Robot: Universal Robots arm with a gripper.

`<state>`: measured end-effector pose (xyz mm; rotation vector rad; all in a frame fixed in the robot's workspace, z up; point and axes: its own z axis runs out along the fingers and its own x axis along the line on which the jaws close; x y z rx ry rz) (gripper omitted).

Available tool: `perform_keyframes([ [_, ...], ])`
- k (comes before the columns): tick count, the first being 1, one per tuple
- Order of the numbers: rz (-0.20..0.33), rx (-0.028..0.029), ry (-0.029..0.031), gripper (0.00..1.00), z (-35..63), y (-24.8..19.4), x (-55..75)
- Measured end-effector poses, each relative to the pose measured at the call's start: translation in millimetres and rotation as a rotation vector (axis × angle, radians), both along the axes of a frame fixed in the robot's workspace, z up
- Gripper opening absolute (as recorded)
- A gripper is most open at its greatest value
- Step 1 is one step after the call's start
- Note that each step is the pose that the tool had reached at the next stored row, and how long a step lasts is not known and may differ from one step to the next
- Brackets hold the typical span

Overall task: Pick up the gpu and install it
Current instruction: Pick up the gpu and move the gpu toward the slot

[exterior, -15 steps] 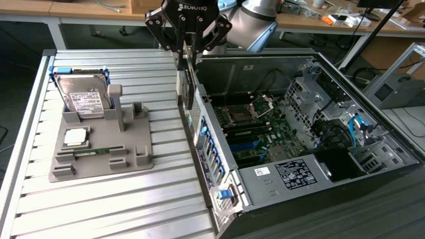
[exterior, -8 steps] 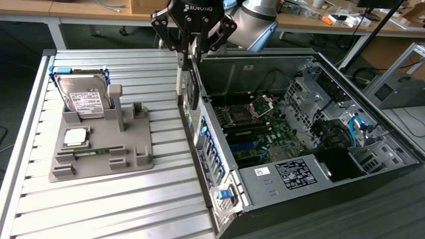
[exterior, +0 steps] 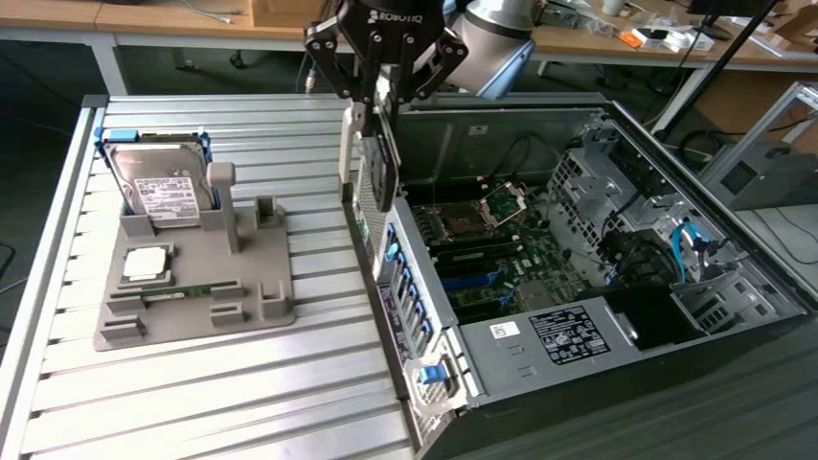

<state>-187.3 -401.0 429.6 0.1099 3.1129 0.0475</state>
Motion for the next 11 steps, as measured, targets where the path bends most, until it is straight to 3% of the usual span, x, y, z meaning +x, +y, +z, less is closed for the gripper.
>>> perform_keyframes([
  [11,0.0,-0.003,0.0,0.27,0.0,-2.1,14.3],
])
